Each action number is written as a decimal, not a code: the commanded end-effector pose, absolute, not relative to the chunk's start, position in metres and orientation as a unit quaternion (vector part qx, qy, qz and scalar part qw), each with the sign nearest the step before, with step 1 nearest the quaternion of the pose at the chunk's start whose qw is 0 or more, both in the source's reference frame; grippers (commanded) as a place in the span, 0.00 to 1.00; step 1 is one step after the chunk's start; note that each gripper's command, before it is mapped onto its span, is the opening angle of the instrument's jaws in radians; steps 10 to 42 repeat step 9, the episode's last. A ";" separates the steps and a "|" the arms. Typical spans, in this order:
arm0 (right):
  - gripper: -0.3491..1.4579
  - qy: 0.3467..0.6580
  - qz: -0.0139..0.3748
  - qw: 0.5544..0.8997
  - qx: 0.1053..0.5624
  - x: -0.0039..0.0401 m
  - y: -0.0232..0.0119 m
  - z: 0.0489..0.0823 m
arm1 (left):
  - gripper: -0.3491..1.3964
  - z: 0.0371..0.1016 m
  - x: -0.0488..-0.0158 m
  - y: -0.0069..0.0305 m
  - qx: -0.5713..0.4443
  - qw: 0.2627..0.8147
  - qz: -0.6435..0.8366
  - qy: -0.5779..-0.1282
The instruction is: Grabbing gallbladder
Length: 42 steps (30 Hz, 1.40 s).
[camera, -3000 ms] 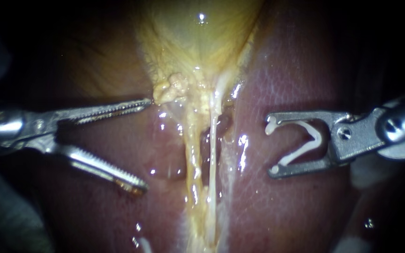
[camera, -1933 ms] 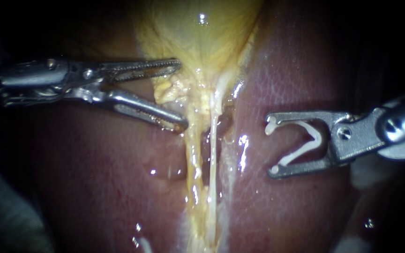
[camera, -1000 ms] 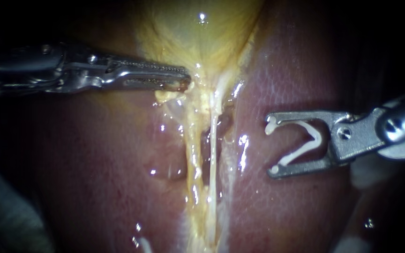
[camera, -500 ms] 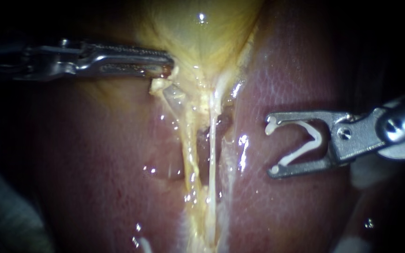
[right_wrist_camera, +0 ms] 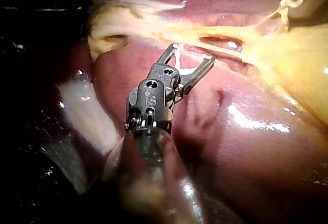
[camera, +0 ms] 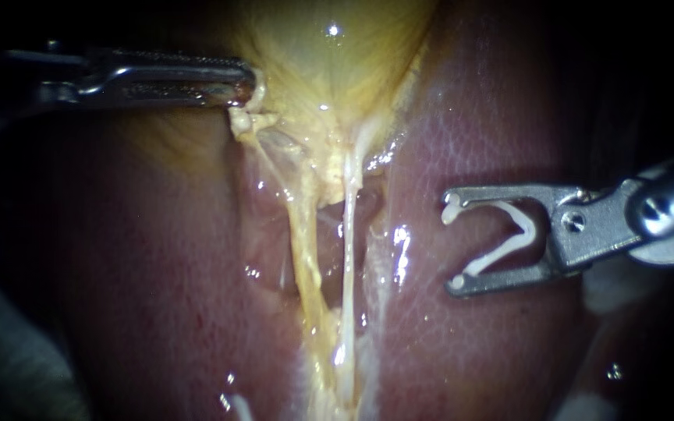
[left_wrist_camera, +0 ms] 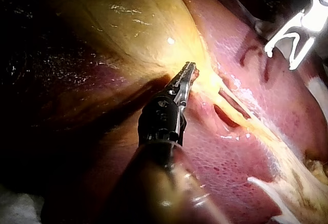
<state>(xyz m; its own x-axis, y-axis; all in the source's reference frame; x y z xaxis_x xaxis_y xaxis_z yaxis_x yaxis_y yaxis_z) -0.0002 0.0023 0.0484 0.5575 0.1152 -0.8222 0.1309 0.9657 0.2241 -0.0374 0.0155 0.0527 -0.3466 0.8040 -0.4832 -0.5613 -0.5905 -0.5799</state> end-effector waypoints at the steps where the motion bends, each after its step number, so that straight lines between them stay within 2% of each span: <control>1: 0.47 0.470 -0.004 0.873 0.131 -0.0002 0.0023 0.0484 | 0.00 0.0527 -0.0374 0.0155 -0.383 0.424 0.805 -0.158; 42: 0.47 0.470 -0.004 0.873 0.131 -0.0002 0.0023 0.0484 | 0.00 0.0529 -0.0377 0.0155 -0.381 0.428 0.805 -0.155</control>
